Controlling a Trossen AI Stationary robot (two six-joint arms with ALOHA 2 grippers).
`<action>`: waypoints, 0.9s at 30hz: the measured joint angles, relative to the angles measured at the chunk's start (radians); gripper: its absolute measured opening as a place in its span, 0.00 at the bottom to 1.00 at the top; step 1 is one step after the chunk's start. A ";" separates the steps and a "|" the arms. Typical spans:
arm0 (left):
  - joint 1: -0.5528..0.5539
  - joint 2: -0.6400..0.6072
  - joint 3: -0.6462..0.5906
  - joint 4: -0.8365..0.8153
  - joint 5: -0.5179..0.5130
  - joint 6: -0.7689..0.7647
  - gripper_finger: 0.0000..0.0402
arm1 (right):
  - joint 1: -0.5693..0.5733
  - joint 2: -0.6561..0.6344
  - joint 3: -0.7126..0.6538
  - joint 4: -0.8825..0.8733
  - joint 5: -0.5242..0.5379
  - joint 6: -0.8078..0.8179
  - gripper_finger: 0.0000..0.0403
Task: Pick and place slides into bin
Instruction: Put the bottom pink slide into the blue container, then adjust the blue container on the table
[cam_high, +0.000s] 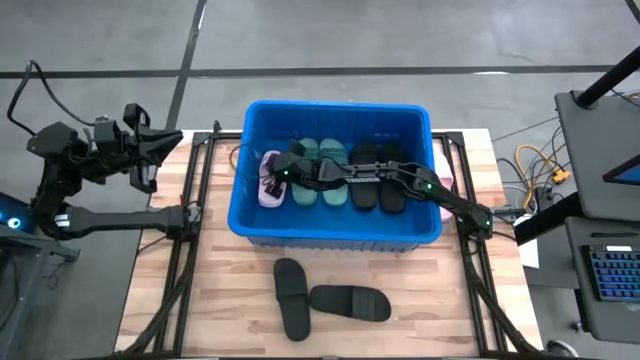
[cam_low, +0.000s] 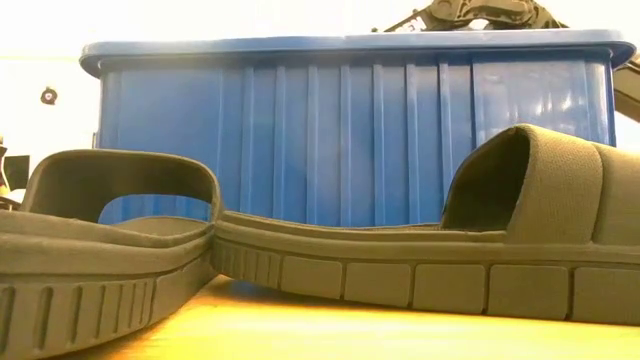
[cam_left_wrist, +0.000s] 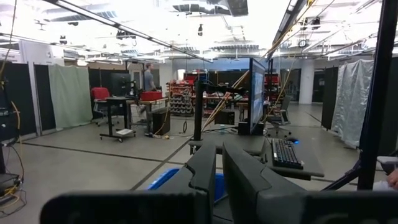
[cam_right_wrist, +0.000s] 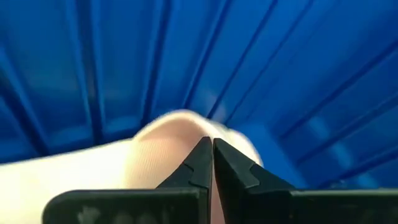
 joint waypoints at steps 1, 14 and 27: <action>0.000 0.000 0.000 0.000 0.000 0.000 0.04 | 0.005 0.000 0.000 0.011 0.025 -0.015 0.02; 0.000 0.000 0.000 -0.002 0.000 -0.025 0.04 | 0.006 -0.019 0.020 -0.044 0.064 0.085 0.03; 0.000 0.000 0.000 -0.025 -0.003 0.004 0.05 | 0.013 -0.289 0.225 -0.403 -0.019 0.169 0.34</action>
